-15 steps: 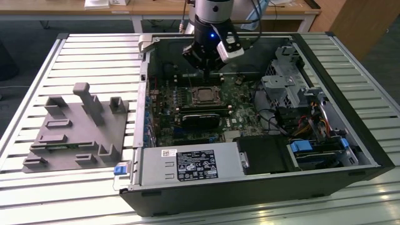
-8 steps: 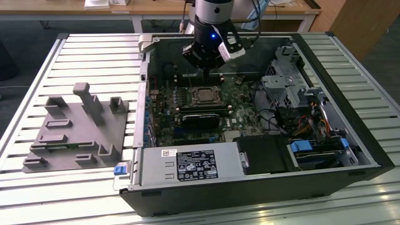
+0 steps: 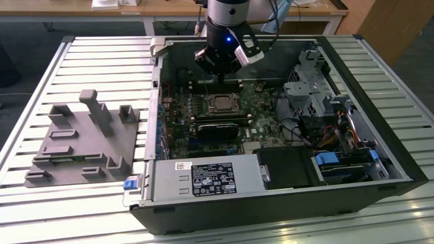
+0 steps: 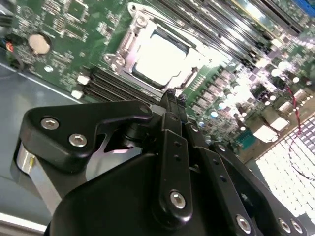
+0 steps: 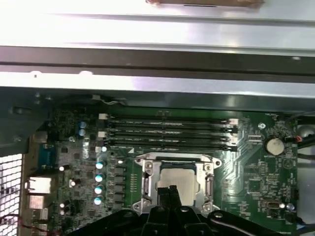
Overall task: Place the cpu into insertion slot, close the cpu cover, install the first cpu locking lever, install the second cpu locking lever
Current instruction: 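Install the first cpu locking lever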
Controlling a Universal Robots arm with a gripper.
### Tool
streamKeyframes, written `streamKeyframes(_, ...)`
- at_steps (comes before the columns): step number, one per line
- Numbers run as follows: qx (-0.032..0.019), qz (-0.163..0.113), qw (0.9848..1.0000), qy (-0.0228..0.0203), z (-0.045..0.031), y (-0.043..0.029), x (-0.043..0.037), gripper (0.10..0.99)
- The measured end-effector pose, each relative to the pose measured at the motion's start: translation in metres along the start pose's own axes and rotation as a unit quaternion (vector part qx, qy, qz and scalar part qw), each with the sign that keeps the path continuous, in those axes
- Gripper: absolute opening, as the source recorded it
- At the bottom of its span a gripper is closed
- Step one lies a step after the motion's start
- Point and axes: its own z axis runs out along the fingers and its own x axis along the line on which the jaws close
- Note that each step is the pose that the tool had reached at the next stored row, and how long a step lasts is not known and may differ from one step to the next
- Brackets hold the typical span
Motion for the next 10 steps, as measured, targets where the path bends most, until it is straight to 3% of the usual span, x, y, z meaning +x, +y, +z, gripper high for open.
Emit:
streamKeyframes(5,0.0002,-0.001,0.9999,-0.012,0.0005,0.0003,0.0225,0.114)
streamKeyframes(7,0.0,-0.001,0.9999,-0.0134,0.0011,0.0005,0.03,0.114)
streamKeyframes(10,-0.0001,-0.001,0.9999,-0.0133,0.002,0.0004,0.0316,0.114)
